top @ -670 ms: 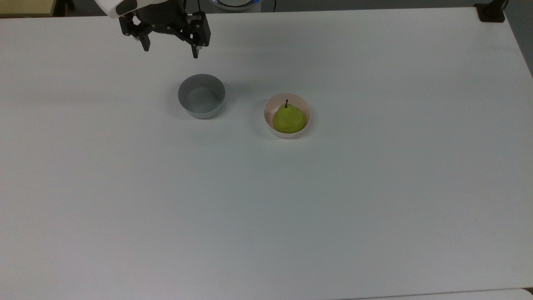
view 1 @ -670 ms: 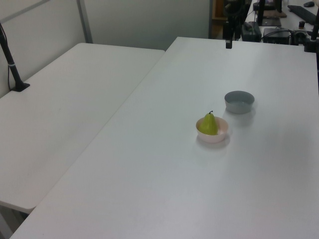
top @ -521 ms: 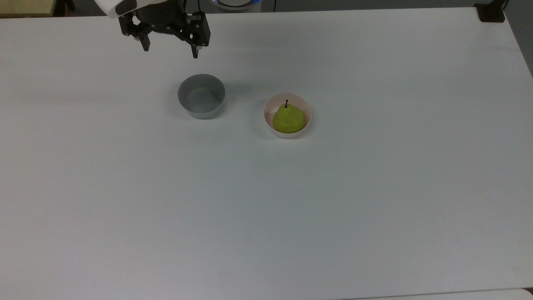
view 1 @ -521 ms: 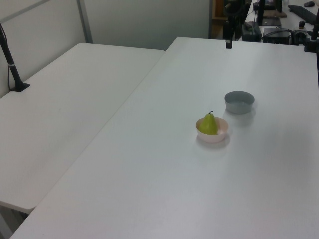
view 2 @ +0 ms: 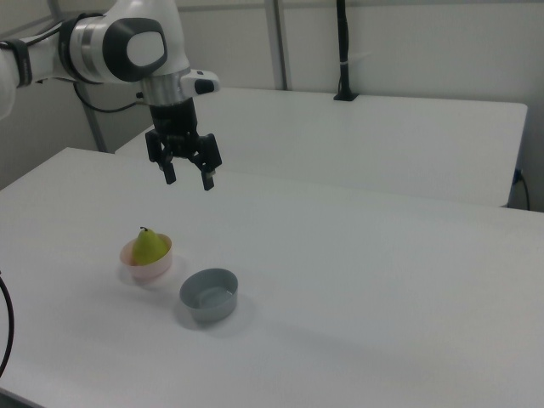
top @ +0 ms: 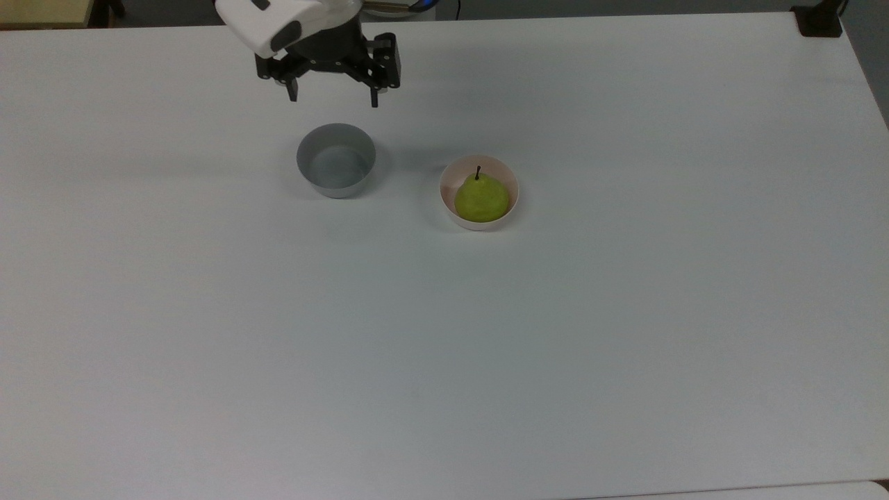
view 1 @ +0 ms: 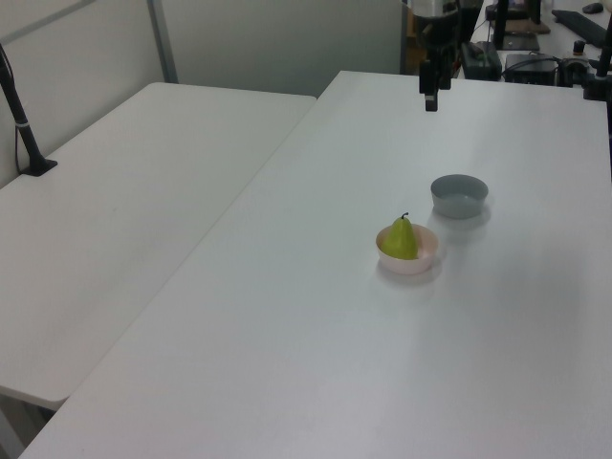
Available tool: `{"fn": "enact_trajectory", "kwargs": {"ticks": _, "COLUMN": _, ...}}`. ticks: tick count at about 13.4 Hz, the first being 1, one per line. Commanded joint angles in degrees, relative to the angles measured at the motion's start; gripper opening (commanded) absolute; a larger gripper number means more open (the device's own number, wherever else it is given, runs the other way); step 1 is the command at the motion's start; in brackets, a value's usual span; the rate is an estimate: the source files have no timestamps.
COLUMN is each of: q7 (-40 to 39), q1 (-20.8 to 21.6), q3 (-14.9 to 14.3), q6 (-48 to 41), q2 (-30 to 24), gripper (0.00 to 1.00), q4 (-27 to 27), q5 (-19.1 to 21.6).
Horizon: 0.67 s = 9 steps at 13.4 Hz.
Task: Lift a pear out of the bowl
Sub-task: 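Move the open gripper over the pink bowl holding the green pear, then lower the gripper onto the green pear and close on it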
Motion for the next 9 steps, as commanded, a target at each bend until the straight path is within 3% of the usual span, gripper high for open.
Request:
{"fn": "enact_trajectory", "kwargs": {"ticks": 1, "q7": 0.3, "q1": 6.3, "q3": -1.5, "q6": 0.7, "q2": 0.5, "gripper": 1.00, "q4": -0.5, "q5": 0.3}}
{"fn": "enact_trajectory", "kwargs": {"ticks": 5, "q7": -1.3, "q1": 12.8, "q3": -1.5, "q6": 1.9, "q2": 5.3, "gripper": 1.00, "q4": -0.7, "q5": 0.3}}
{"fn": "enact_trajectory", "kwargs": {"ticks": 9, "q7": -3.2, "q1": 15.9, "q3": -1.3, "q6": 8.3, "q2": 12.5, "gripper": 1.00, "q4": -1.8, "q5": 0.3}}
